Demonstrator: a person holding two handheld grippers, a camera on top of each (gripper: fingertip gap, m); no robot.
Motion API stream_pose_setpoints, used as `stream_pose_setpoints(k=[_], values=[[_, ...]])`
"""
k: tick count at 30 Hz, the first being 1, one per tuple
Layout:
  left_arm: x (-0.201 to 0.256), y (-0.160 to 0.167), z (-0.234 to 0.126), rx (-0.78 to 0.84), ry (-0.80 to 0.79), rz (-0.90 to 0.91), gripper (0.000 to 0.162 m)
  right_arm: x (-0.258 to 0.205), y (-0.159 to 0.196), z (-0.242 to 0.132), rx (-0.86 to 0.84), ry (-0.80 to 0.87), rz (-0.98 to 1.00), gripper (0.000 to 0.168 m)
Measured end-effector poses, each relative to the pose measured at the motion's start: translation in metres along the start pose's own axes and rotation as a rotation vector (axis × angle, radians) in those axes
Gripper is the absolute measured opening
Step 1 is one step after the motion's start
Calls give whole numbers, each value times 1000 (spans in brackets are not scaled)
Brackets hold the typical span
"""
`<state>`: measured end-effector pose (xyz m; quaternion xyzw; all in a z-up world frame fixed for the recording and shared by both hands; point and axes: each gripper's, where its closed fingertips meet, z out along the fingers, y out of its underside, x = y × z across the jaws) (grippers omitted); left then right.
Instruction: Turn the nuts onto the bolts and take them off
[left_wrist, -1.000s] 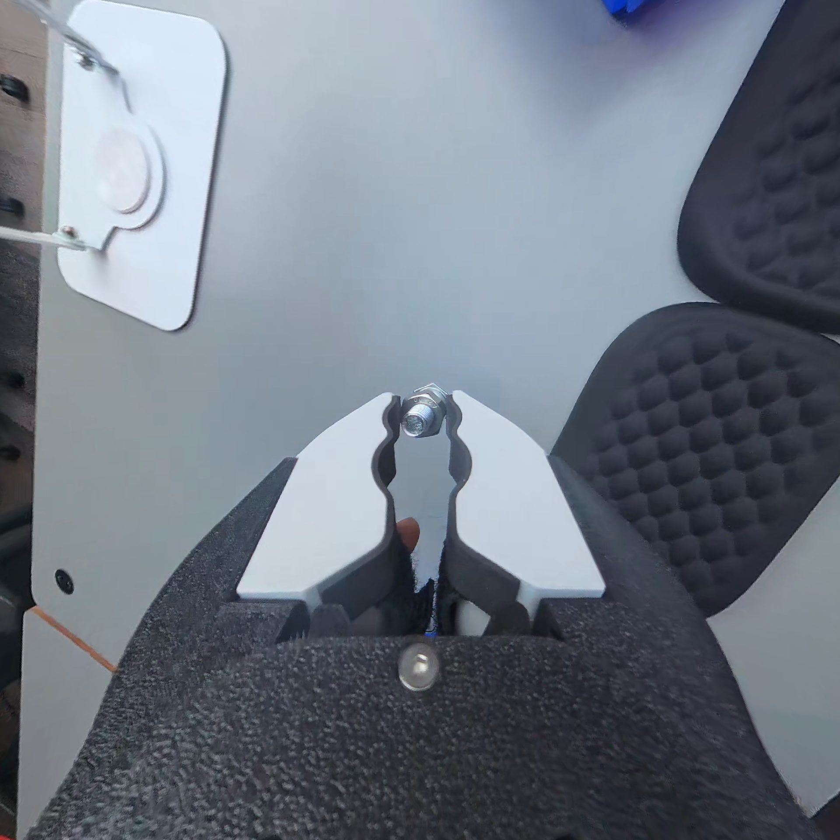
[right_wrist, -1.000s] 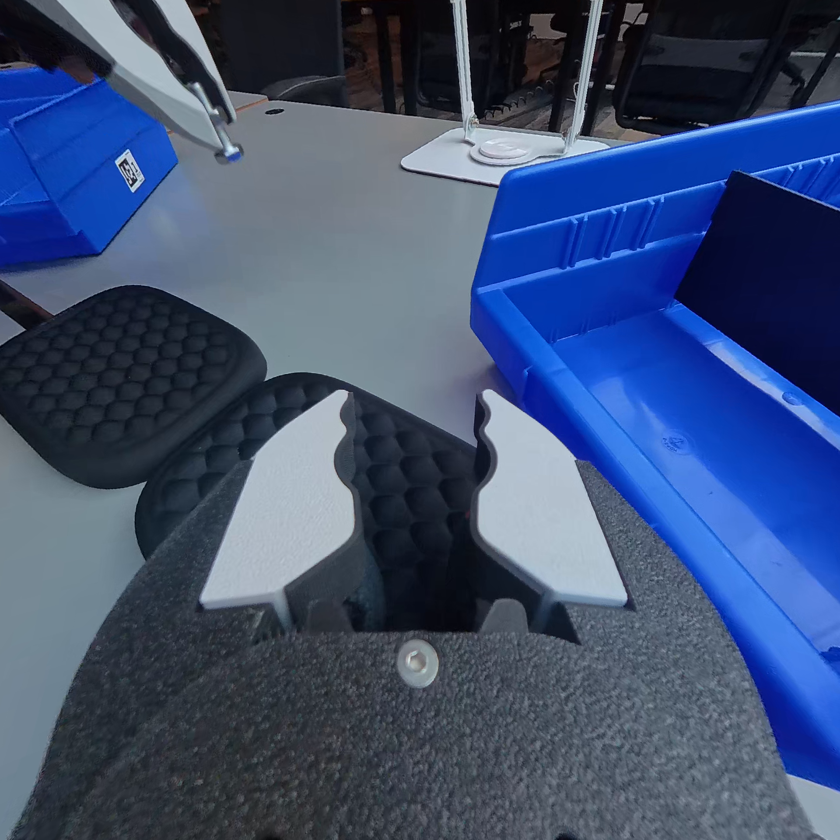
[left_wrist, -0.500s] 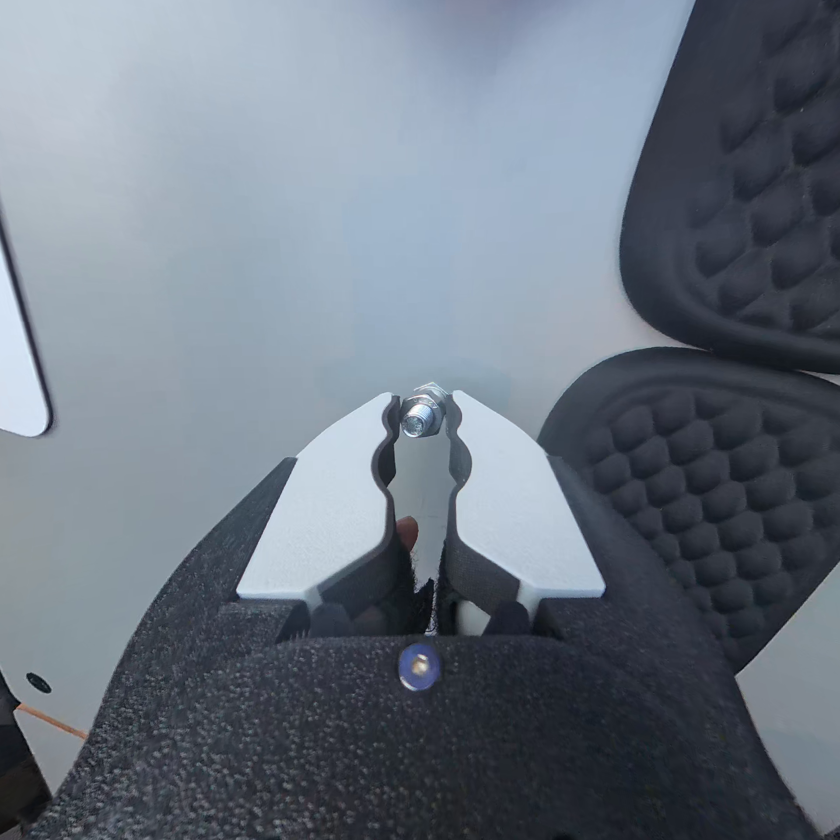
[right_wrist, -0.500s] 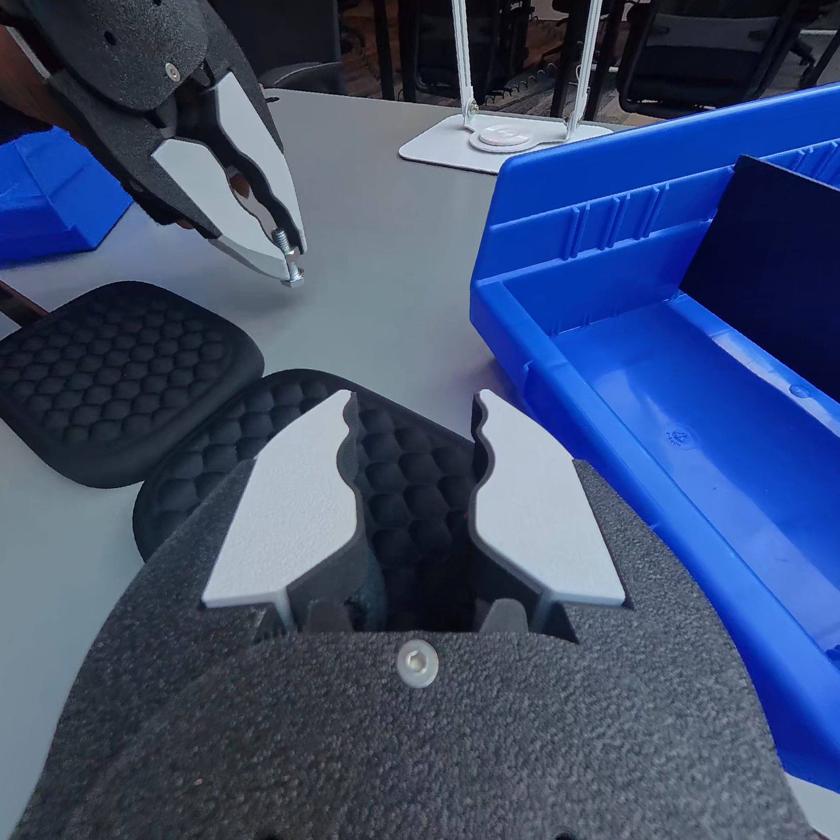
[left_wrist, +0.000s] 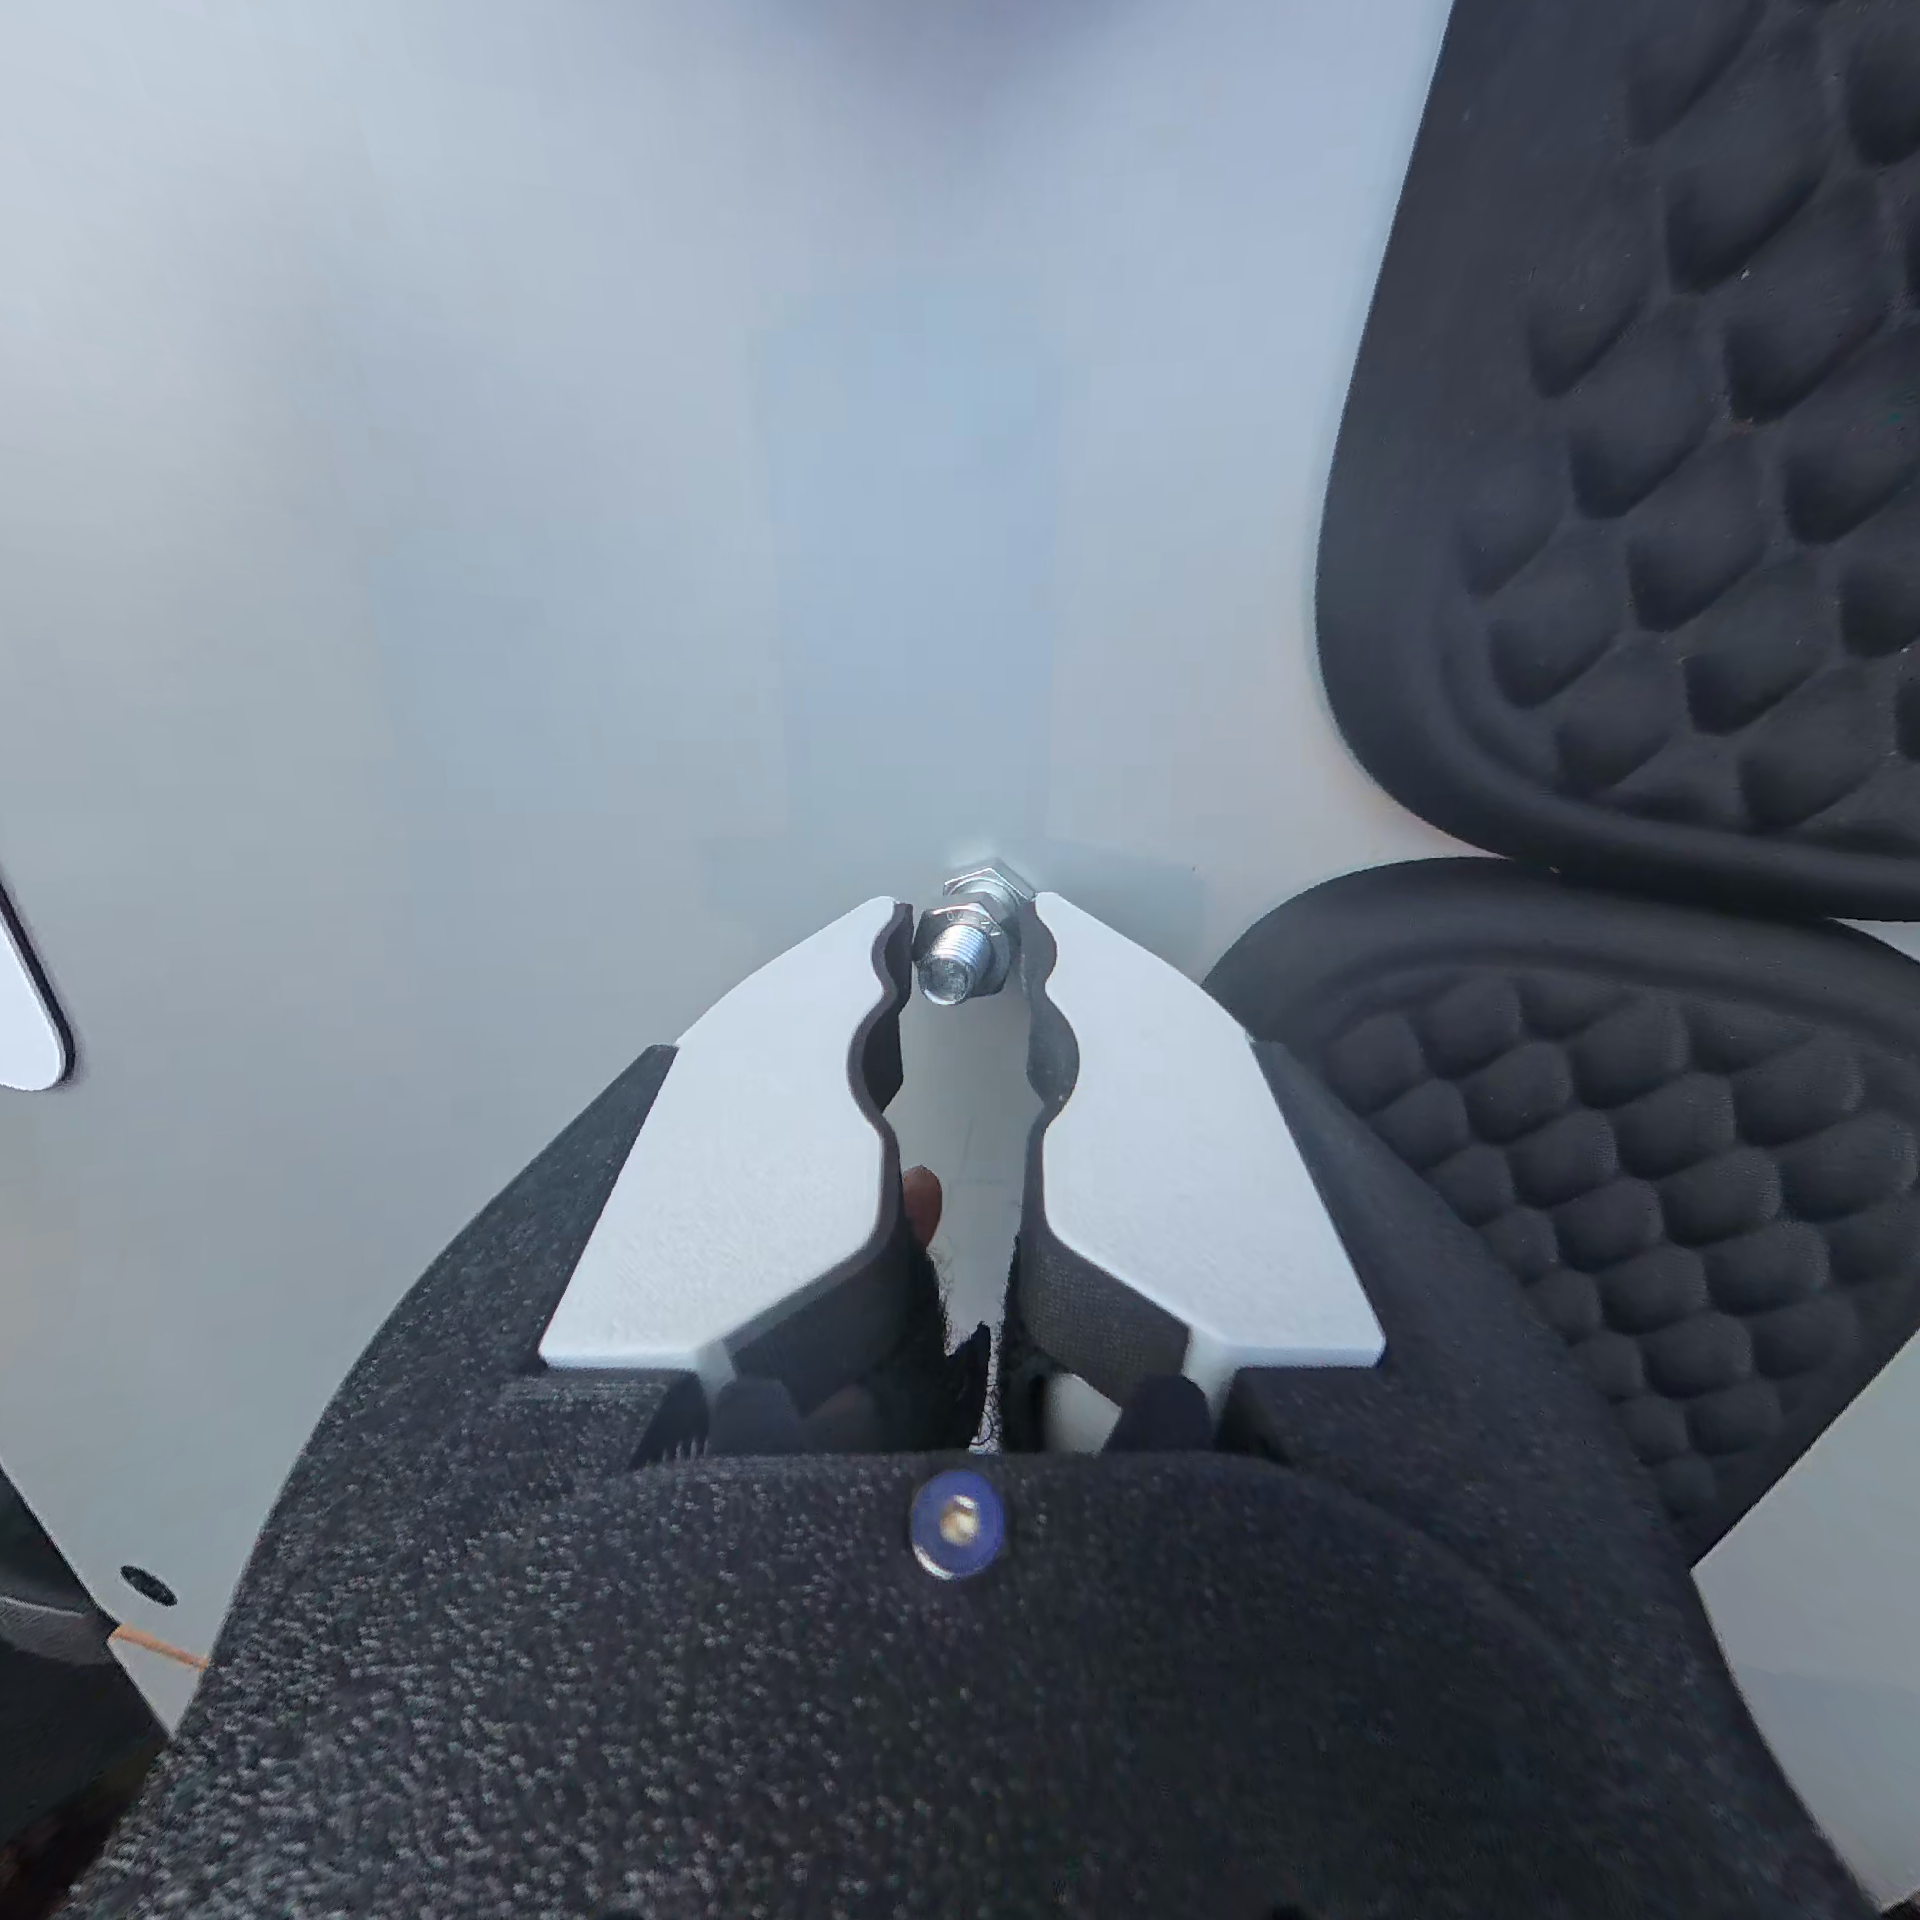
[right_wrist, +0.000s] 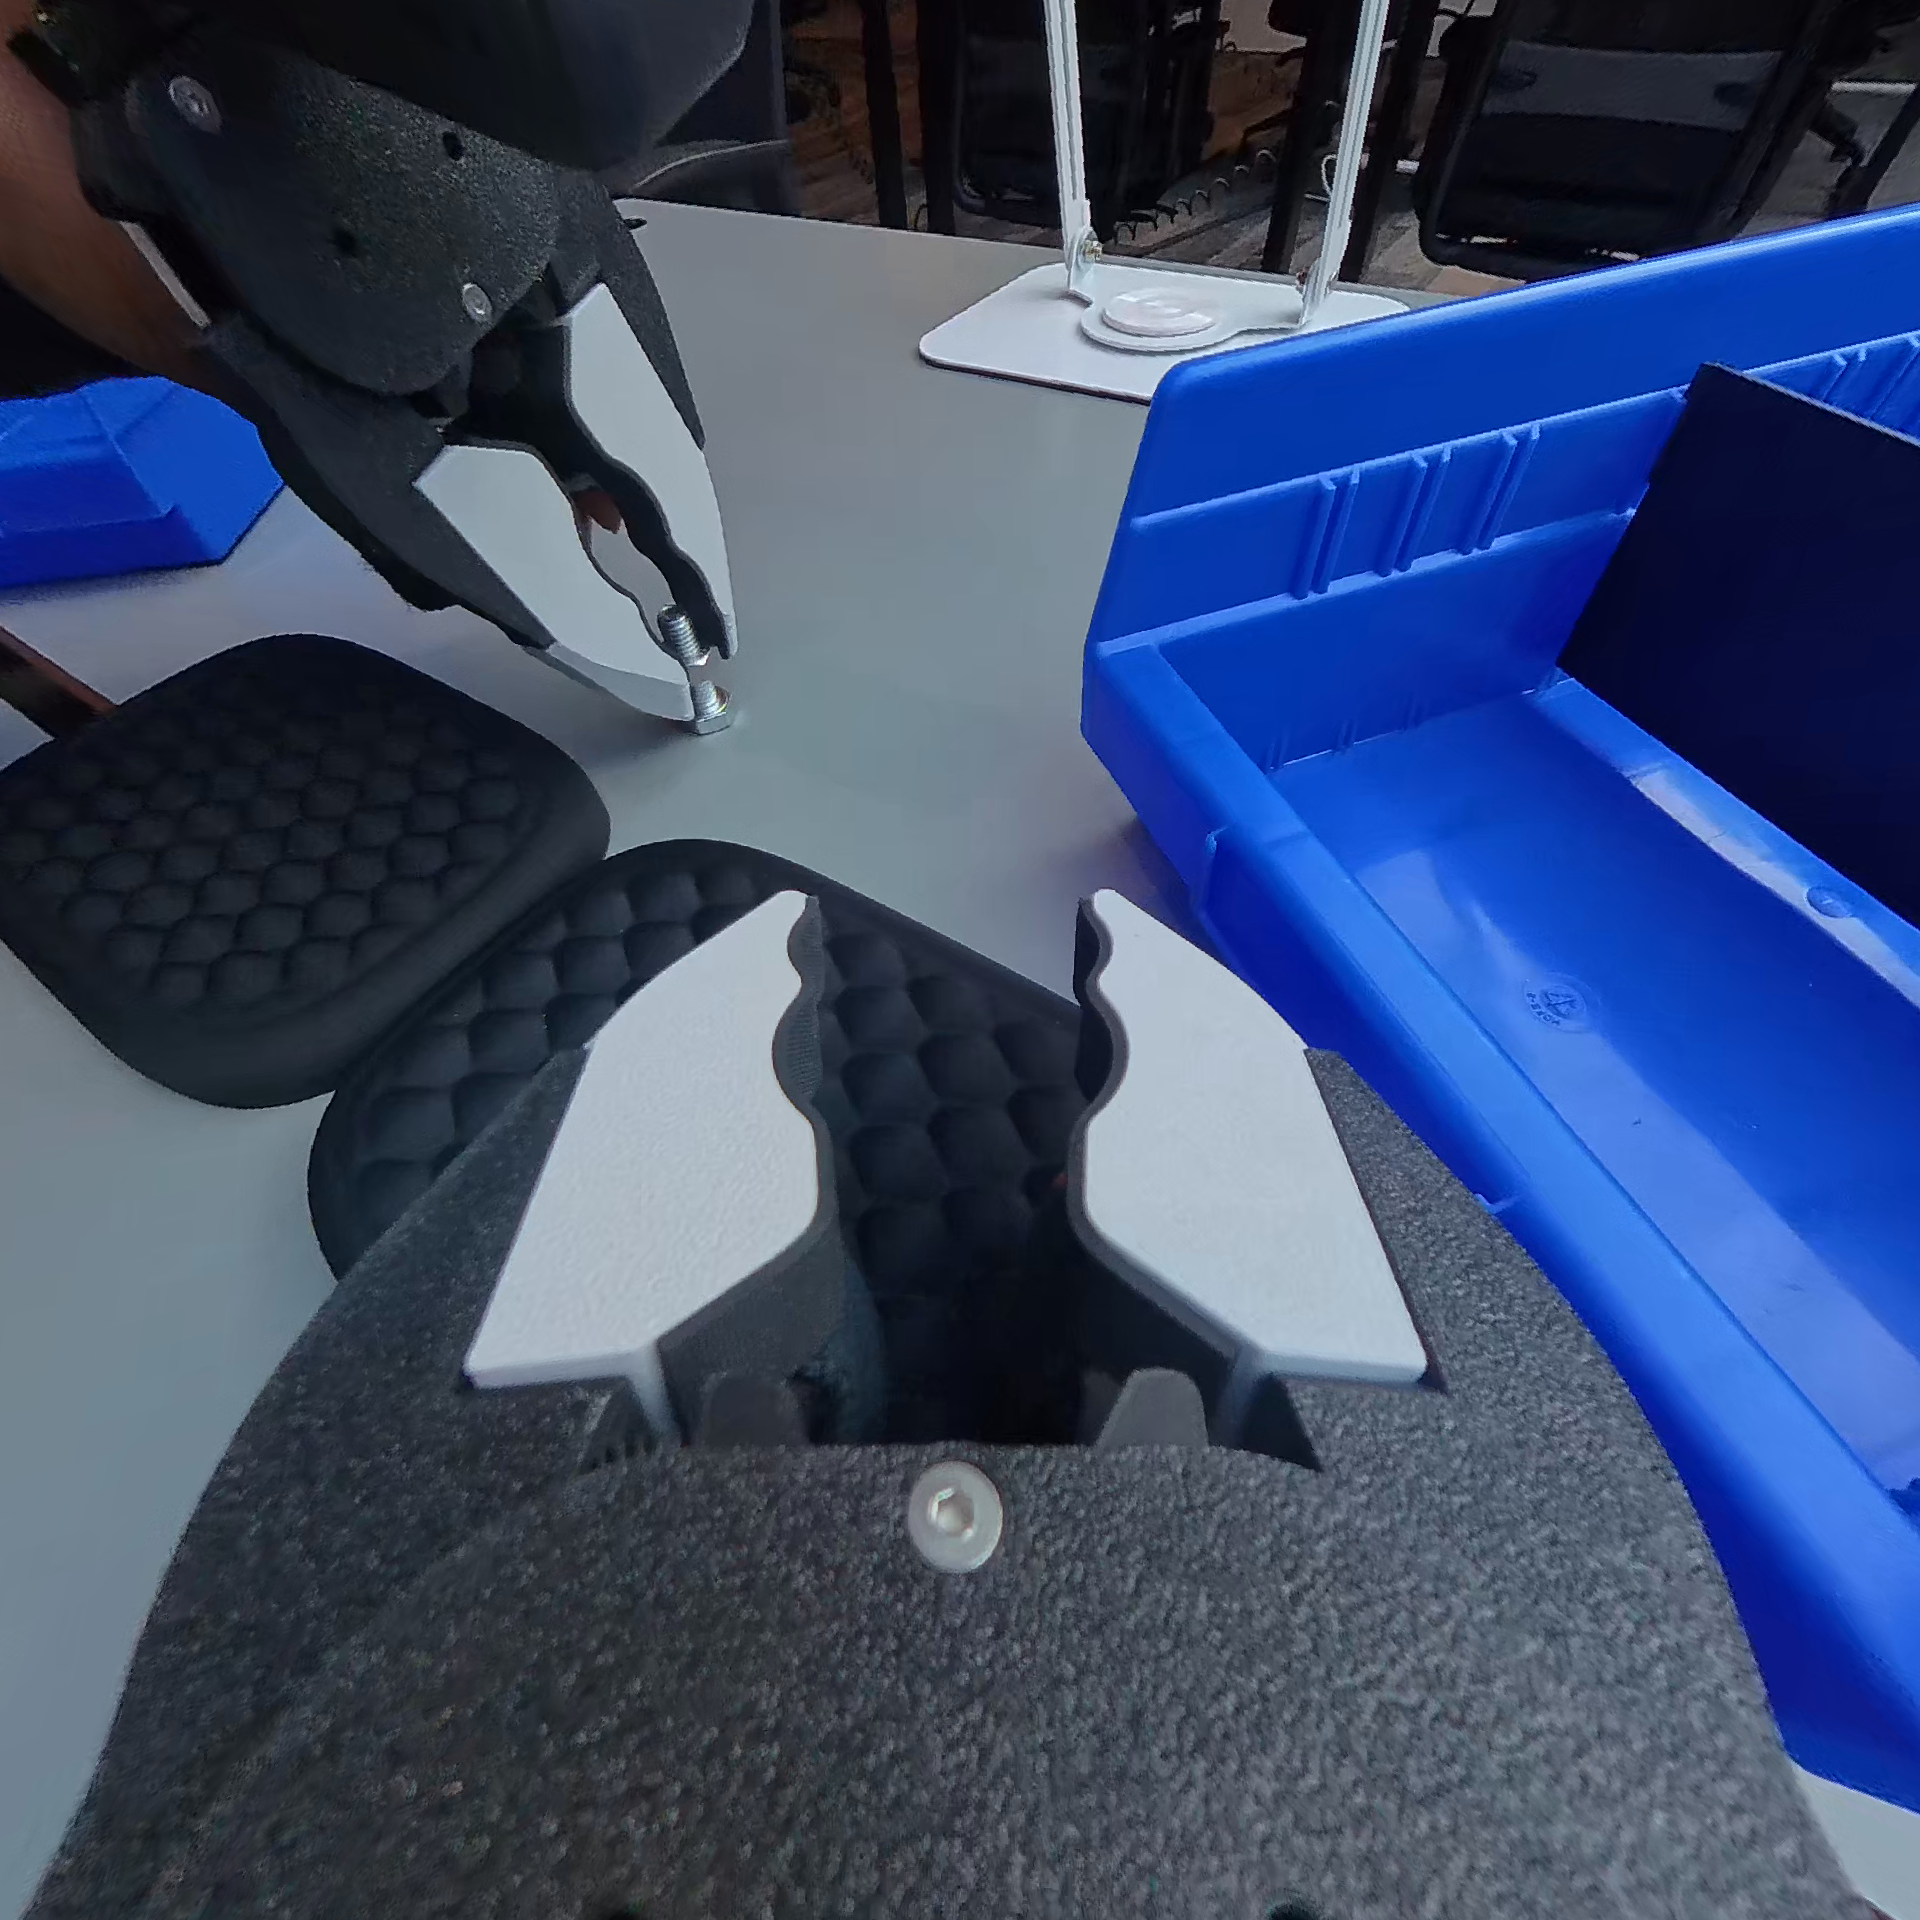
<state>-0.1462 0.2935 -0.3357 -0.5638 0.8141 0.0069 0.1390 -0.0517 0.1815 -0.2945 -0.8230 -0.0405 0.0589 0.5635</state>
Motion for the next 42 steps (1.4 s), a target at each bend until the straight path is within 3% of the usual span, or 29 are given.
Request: stream_pose_setpoints(k=[4,10,13,17,21,27,31,37,42], values=[[0,-2,-3,10,-4,-7,26,0,-1,-1,6,-8,9,46],[-4,-11,-20,114,-9,-61,50,0,-1,-1,10,-12,14,46],[-5,-25,-37,307,-17,-120,58,0,-1,0,7,-12,13,47],[-10,-43,-74,680,-86,-222,53,-1,0,1,-7,-21,9,48],[-14,-32,-94,922,-112,-404,57,-3,0,2,-44,-44,-14,51],[-9,-10,-108,1193,-154,-439,57,-29,-30,22,-107,-165,-130,51],[0,-2,-97,1221,-86,-412,56,-58,-47,58,-174,-284,-228,49],[5,-1,-99,1251,-65,-399,56,-74,-25,123,-320,-283,-446,36],[5,0,-94,1237,-55,-407,56,-77,-13,138,-362,-295,-478,32]])
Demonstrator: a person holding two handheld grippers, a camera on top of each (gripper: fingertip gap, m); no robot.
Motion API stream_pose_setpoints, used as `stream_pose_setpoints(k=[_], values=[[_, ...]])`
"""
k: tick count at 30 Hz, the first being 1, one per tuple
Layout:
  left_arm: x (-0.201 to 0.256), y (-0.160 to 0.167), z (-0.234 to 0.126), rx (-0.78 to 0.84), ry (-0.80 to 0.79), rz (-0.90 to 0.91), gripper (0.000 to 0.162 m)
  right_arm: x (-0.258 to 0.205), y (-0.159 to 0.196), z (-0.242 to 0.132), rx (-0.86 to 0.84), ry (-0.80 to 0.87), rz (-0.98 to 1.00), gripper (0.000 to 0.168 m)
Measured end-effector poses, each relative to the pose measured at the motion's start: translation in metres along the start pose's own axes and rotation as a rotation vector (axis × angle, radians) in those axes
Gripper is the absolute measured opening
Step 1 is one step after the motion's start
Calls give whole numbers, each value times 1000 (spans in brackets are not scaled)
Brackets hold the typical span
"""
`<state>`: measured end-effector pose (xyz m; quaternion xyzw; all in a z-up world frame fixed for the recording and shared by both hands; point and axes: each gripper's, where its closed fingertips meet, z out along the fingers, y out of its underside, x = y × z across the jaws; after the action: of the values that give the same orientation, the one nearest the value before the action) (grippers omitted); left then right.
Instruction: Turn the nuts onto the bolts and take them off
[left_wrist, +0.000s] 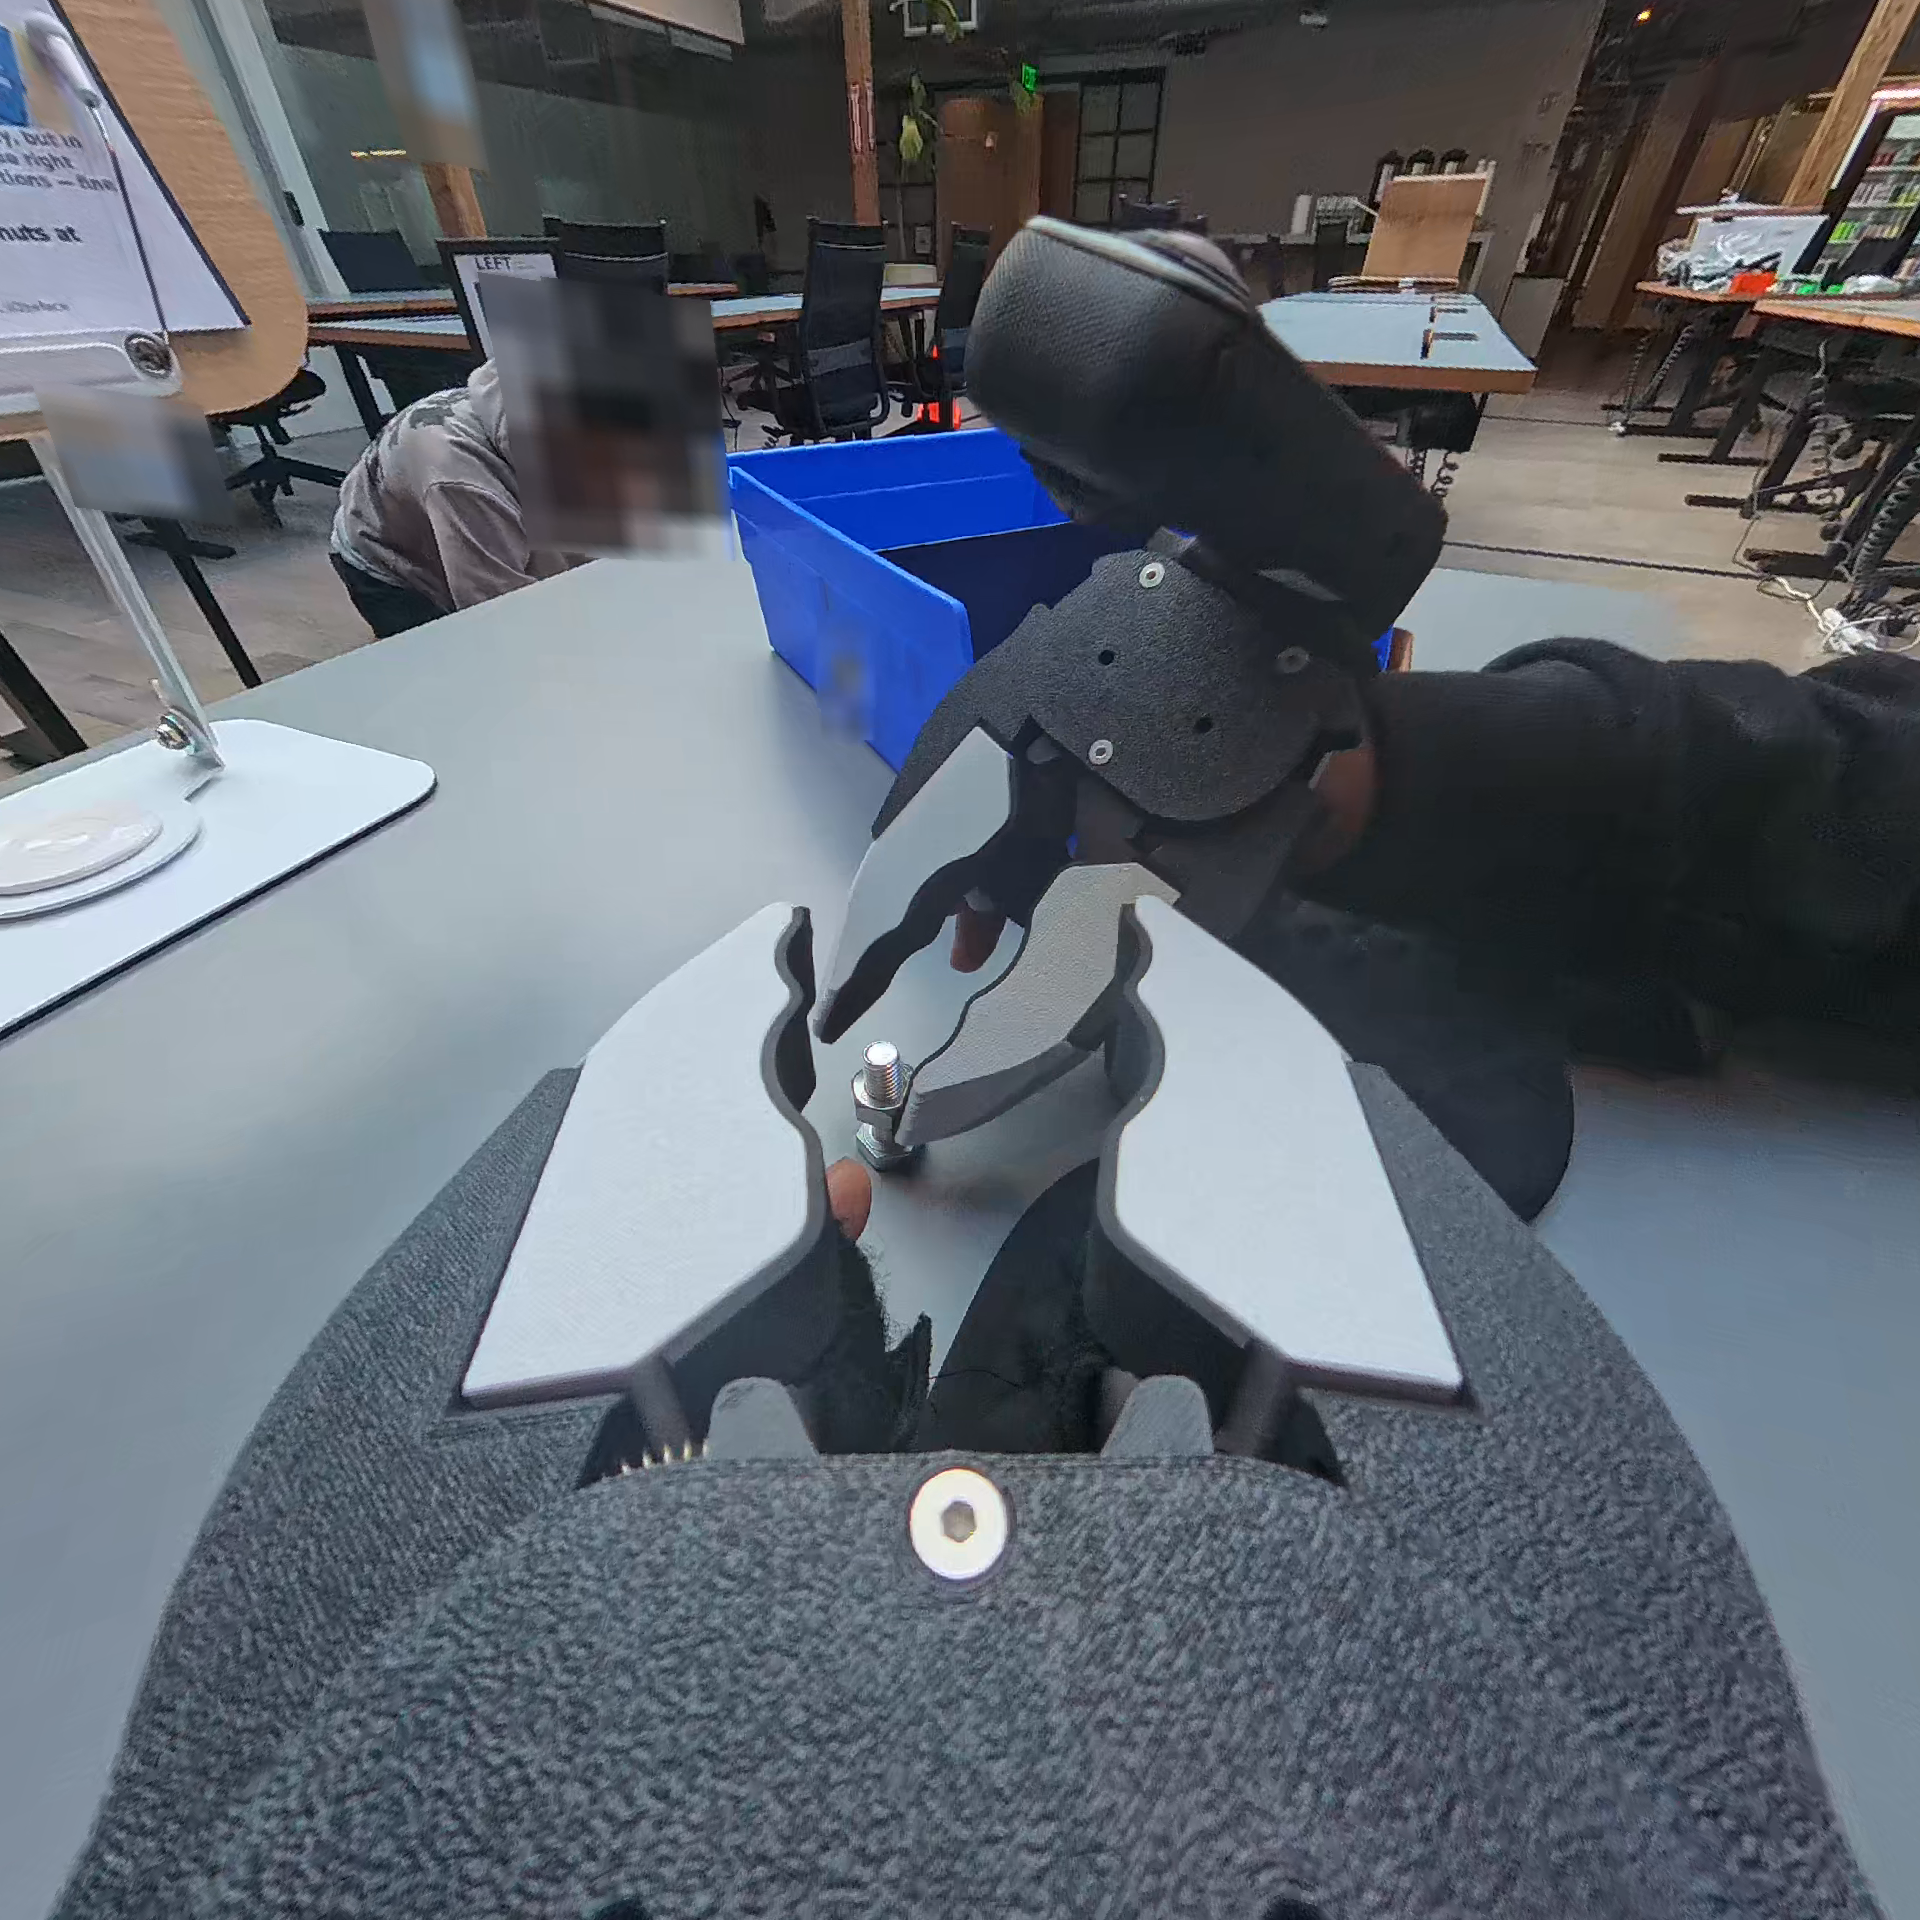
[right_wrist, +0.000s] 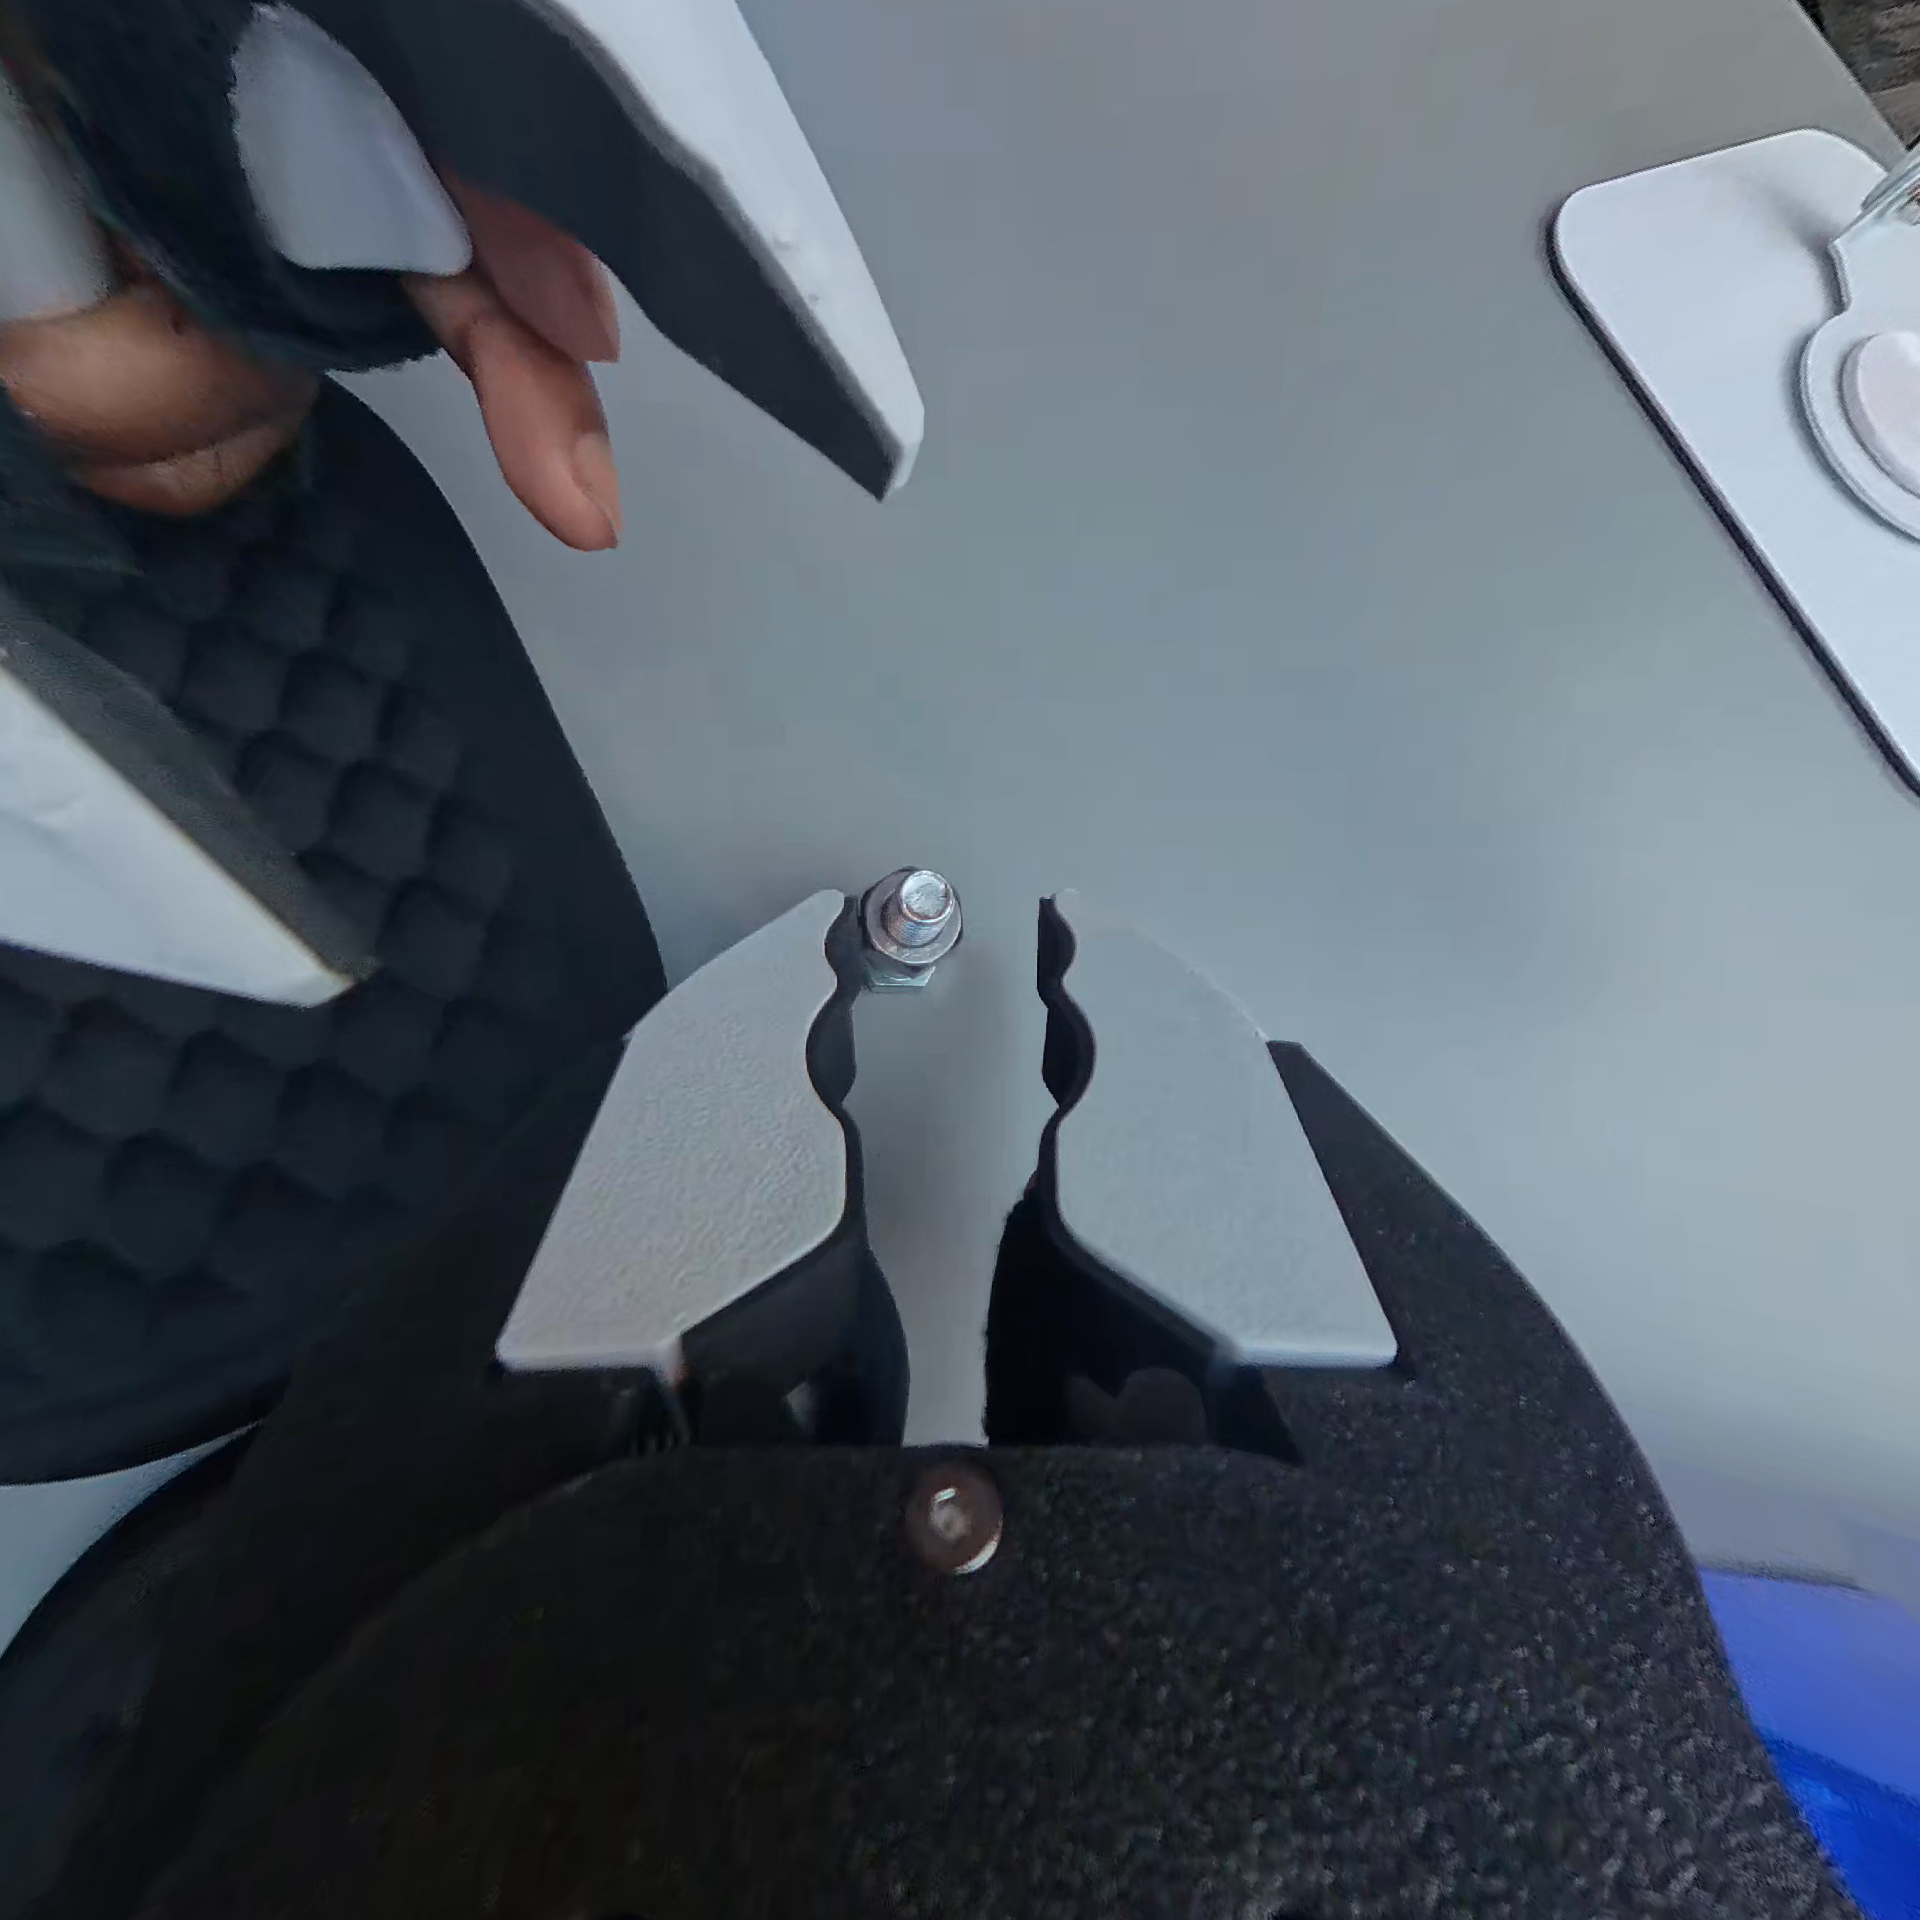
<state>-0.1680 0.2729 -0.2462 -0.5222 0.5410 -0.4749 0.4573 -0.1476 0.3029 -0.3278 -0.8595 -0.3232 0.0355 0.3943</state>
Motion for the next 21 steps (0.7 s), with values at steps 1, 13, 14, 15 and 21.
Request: stream_pose_setpoints(k=[1,13,14,15,21], values=[[0,0,0,3,1,-4,56,-1,0,1,5,-9,2,31],[1,1,1,-2,2,6,55,3,-7,-14,65,-48,52,17],[1,1,1,-5,0,10,55,6,-9,-20,75,-38,54,17],[1,1,2,-4,-4,16,54,9,-11,-27,85,-28,56,17],[10,-14,20,64,27,4,53,29,-27,-81,153,34,92,17]])
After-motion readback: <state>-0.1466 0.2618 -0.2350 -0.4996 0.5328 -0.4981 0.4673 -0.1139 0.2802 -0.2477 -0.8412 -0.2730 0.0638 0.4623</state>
